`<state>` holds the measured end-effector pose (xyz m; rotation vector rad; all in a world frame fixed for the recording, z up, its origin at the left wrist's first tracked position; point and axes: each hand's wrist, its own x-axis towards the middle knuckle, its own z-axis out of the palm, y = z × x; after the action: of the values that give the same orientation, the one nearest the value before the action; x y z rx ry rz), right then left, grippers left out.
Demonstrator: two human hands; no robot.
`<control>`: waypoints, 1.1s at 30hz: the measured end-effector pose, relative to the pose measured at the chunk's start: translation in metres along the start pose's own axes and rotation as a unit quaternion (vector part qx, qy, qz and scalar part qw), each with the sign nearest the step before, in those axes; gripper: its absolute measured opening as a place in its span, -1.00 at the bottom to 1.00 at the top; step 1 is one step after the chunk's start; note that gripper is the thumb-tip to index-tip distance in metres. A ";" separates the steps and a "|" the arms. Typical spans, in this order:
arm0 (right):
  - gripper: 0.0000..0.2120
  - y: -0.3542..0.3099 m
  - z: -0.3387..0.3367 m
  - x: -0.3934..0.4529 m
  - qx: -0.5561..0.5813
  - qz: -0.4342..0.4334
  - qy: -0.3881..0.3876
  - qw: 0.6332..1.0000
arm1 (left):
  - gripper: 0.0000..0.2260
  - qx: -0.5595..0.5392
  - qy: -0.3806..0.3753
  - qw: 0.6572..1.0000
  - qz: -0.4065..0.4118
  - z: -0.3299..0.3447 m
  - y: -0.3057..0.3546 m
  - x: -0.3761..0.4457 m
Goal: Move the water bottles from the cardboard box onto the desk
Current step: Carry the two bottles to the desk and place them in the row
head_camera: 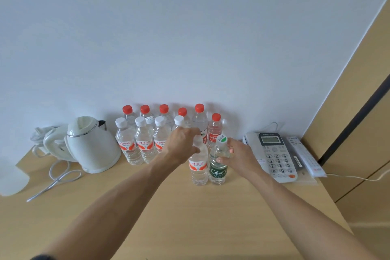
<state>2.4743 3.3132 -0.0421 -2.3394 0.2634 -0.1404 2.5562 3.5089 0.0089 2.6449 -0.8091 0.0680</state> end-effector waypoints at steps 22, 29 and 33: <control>-0.43 -0.002 0.001 -0.005 0.026 0.015 0.001 1.000 | -0.60 0.104 -0.051 0.992 -0.046 -0.007 0.005 0.078; -0.47 -0.009 -0.001 0.001 -0.008 0.000 0.005 1.000 | -0.58 0.108 -0.063 0.991 -0.054 -0.006 0.003 0.082; -0.52 -0.009 -0.007 0.018 -0.004 0.015 0.016 1.000 | -0.57 0.110 -0.064 0.990 -0.059 -0.004 0.004 0.082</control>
<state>2.4922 3.3105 -0.0300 -2.3414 0.3152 -0.1636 2.6229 3.4641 0.0267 2.9259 -0.7181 -0.0465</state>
